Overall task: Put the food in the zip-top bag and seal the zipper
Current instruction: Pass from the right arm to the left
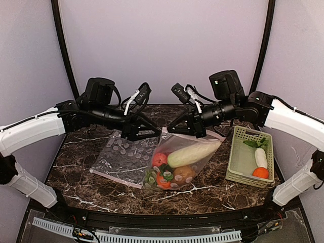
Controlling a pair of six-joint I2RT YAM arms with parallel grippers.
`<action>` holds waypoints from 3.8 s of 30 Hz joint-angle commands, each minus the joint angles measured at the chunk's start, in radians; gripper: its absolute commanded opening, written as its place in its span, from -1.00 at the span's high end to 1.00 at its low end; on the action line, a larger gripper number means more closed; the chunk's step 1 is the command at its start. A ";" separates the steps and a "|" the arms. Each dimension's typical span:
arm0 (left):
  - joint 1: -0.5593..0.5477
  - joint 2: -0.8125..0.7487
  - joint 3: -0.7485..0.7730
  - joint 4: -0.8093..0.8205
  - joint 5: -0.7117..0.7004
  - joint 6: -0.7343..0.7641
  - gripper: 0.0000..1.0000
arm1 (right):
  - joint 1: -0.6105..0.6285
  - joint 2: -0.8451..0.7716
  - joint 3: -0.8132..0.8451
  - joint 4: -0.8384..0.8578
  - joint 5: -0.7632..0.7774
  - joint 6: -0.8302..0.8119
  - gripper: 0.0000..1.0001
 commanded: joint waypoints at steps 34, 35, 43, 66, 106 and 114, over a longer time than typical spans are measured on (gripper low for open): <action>-0.021 -0.042 0.004 0.075 0.012 -0.015 0.99 | 0.017 0.014 0.050 -0.026 0.038 -0.014 1.00; -0.021 -0.047 0.004 0.074 -0.001 -0.011 0.99 | 0.018 0.011 0.048 -0.034 0.044 -0.015 1.00; -0.021 -0.081 -0.002 0.056 -0.051 0.013 0.99 | 0.002 -0.041 -0.001 -0.065 0.080 -0.012 1.00; -0.020 -0.123 0.009 -0.002 -0.054 0.038 0.99 | -0.025 -0.071 -0.019 -0.200 0.083 -0.033 1.00; -0.107 -0.032 -0.015 0.078 -0.047 0.003 0.99 | 0.047 -0.072 0.071 -0.035 0.186 0.092 -0.21; -0.106 -0.078 -0.065 0.064 -0.082 0.006 0.99 | -0.065 -0.172 0.014 -0.184 0.359 0.159 -0.76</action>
